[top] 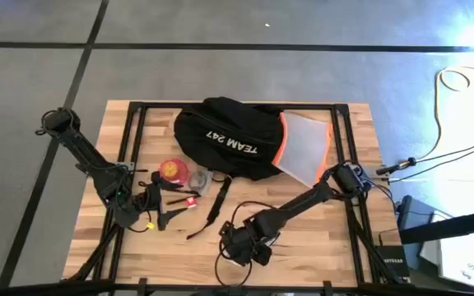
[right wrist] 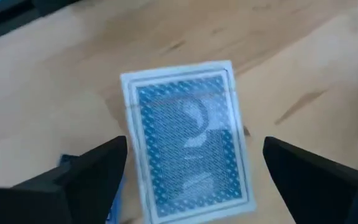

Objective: Unpack backpack
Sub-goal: Move the blue game card to the middle left of the table

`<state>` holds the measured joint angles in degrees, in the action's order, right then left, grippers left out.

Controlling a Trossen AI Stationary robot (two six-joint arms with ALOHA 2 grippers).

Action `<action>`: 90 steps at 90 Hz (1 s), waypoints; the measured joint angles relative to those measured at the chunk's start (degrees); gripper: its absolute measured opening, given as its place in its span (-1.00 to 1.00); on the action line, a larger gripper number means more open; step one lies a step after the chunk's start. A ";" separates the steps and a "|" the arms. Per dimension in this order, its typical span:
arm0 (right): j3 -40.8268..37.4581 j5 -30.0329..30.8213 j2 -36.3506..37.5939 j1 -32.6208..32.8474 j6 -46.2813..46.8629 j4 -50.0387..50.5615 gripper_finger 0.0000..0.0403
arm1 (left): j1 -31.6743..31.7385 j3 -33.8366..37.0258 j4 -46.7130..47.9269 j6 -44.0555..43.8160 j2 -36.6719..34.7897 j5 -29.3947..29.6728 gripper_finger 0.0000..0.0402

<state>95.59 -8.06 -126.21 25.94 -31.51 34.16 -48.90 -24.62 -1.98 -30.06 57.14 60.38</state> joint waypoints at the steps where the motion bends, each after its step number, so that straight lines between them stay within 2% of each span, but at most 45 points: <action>1: 0.00 -0.01 -0.07 -0.15 -0.01 -0.04 0.79 | 0.00 0.00 0.00 0.01 0.00 0.01 0.81; 25: 0.04 -0.70 -0.38 -2.31 -1.79 0.32 0.79 | 0.00 0.00 0.04 0.00 0.00 0.02 0.81; 38: 0.17 -3.08 -0.97 -2.37 -3.03 0.08 0.79 | 0.00 0.00 0.04 0.02 0.00 0.04 0.81; 72: 0.69 -2.42 -2.93 -2.29 -5.66 -0.05 0.79 | 0.00 -0.01 0.13 0.02 0.00 0.17 0.81; 90: 2.73 -1.68 -3.04 -2.27 0.75 5.11 0.78 | 0.00 -0.02 0.86 -0.63 0.00 0.13 0.81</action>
<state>98.33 -9.74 -129.25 23.67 -30.76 39.28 -48.90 -24.64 -1.12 -30.70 57.14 60.51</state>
